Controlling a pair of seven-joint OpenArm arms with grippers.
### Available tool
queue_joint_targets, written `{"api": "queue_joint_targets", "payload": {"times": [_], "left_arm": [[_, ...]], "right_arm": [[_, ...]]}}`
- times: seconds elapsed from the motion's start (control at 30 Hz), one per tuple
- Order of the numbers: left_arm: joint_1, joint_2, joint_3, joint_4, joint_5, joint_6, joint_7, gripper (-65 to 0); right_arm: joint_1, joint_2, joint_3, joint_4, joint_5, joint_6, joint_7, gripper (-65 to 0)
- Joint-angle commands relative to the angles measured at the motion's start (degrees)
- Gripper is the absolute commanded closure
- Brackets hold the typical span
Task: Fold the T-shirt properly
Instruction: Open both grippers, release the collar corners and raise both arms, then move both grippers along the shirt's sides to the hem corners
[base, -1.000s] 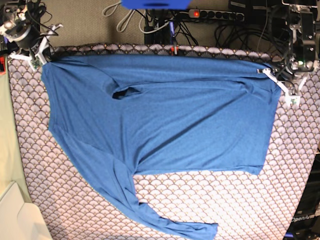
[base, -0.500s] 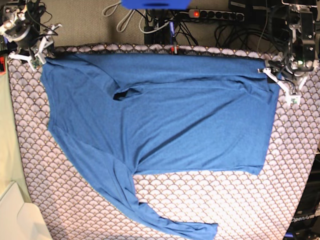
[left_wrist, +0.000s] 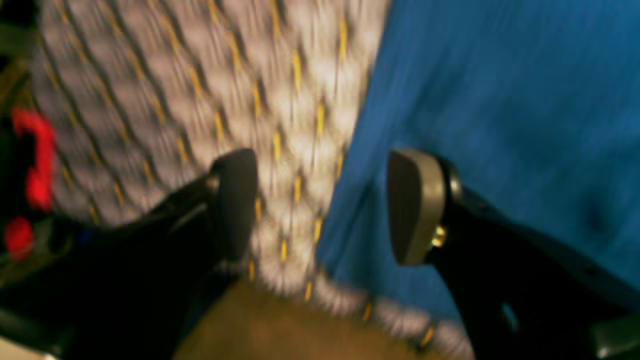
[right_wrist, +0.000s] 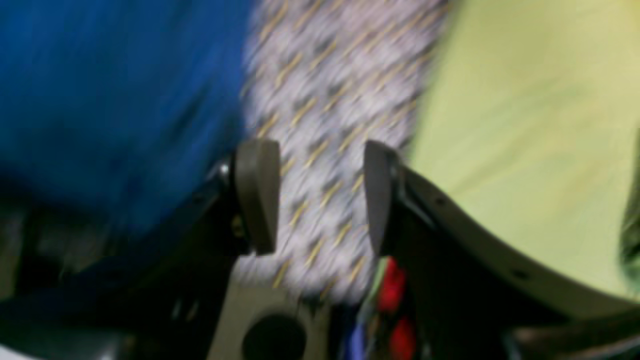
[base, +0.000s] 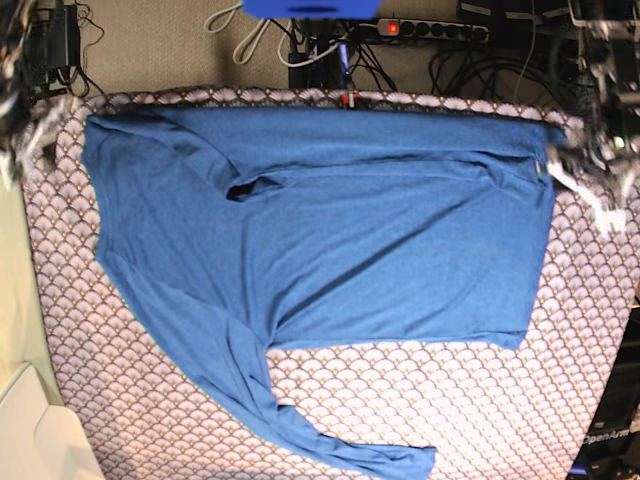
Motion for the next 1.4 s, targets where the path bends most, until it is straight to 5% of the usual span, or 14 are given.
{"api": "queue_joint_targets", "payload": {"times": [0.0,0.23,0.43,0.6,0.8,0.97,1.3,1.37], "left_arm": [[-1.79,-0.84,-0.24,1.02,-0.14,0.07,-0.57,-39.9],[-15.85,1.36,0.11,-3.82,-0.05,0.07,-0.75,-39.5],[-26.14,3.03,0.81,-14.11,-0.05,0.07,-2.60,-39.5],[-29.04,2.42,6.97,-20.70,-0.05,0.07,-15.08,-39.5],[-31.33,0.48,12.77,-26.41,0.04,0.16,-21.94,-39.5],[-33.09,0.57,13.12,-31.60,0.04,0.16,-23.87,-39.5],[-35.02,1.10,13.12,-36.17,0.04,0.16,-28.62,-39.8],[-36.43,1.10,13.12,-38.46,0.04,0.16,-29.67,-39.8]], "right_arm": [[1.99,0.91,0.31,0.78,0.60,-0.42,-0.35,-28.5],[24.85,3.72,-9.62,-7.39,0.51,-0.42,-13.80,-28.6],[43.22,4.16,-19.20,-28.49,0.25,-0.42,-14.59,-28.6],[54.74,2.05,-22.54,-45.55,-3.62,-0.42,-12.04,-28.5],[59.39,0.21,-22.72,-57.15,-7.49,-0.42,-2.99,-28.5],[59.83,0.29,-22.81,-63.48,-7.49,-3.72,1.67,-28.7],[57.64,0.03,-22.81,-65.59,-7.49,-3.90,3.87,-28.1],[57.46,0.03,-22.81,-65.59,-7.49,-3.90,3.87,-23.8]]}}
